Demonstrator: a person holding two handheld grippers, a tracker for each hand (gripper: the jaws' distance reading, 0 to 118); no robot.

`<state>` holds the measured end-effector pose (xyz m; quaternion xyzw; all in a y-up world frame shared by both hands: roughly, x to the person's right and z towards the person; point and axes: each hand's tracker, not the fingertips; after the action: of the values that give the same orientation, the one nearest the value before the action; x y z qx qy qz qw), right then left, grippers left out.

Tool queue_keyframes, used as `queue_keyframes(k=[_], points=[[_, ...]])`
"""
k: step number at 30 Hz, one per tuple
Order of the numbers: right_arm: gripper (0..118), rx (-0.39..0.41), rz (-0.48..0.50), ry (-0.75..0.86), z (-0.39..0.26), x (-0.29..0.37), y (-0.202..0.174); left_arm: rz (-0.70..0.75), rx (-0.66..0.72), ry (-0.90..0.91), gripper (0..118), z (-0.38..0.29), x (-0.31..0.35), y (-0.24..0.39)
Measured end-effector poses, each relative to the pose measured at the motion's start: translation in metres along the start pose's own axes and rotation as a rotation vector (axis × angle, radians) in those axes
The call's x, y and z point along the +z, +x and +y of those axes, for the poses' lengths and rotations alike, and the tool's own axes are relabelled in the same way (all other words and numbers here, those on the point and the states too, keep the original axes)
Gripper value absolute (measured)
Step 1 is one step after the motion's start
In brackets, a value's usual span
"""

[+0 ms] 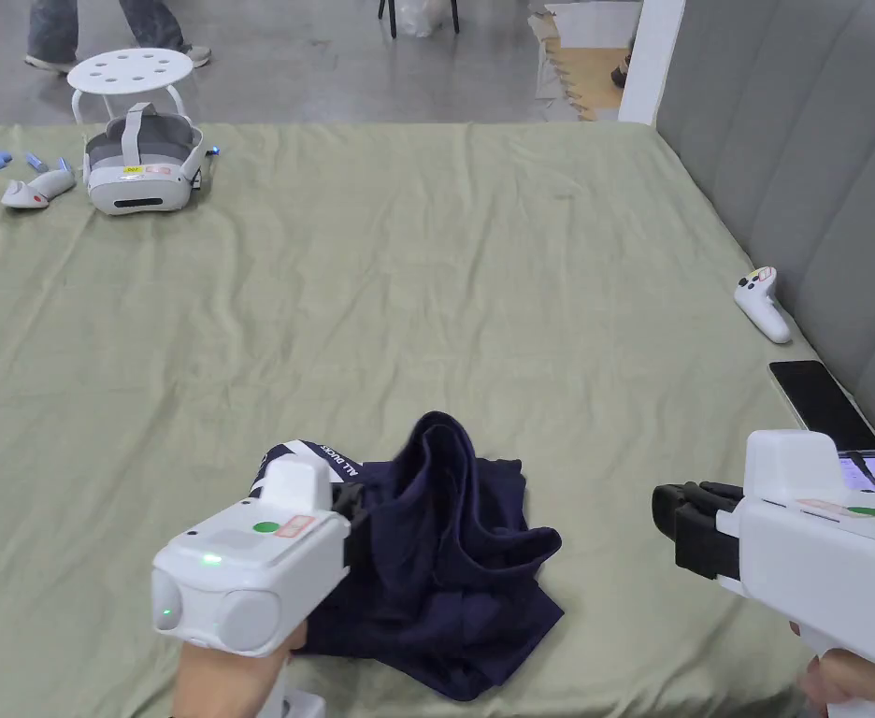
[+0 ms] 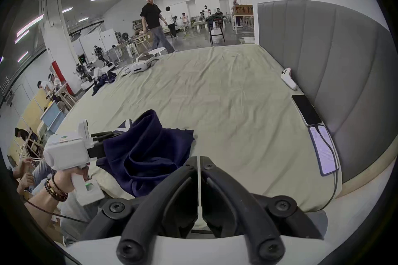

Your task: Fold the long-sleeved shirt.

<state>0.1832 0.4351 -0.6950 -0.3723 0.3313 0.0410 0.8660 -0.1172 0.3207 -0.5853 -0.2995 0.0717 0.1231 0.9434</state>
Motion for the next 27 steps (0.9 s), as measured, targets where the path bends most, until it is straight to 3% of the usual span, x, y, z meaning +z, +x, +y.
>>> queue_keyframes(k=[4,10,15,18,27], points=[[1,-0.012,-0.012,-0.002,-0.003,0.001,0.005,-0.104,-0.070,-0.023,4,-0.002,-0.015,0.045],[1,-0.021,-0.024,-0.011,-0.010,0.006,0.012,-0.108,-0.107,-0.116,4,-0.025,-0.047,0.091],[1,-0.045,-0.042,-0.019,-0.015,0.007,0.020,-0.113,-0.045,-0.148,4,-0.018,-0.046,0.084],[1,-0.047,-0.033,0.002,-0.010,0.006,0.017,-0.136,-0.020,-0.060,4,0.003,-0.022,0.070],[1,-0.049,0.211,0.097,0.038,-0.033,-0.042,-0.108,0.141,0.149,4,0.054,0.090,-0.002]])
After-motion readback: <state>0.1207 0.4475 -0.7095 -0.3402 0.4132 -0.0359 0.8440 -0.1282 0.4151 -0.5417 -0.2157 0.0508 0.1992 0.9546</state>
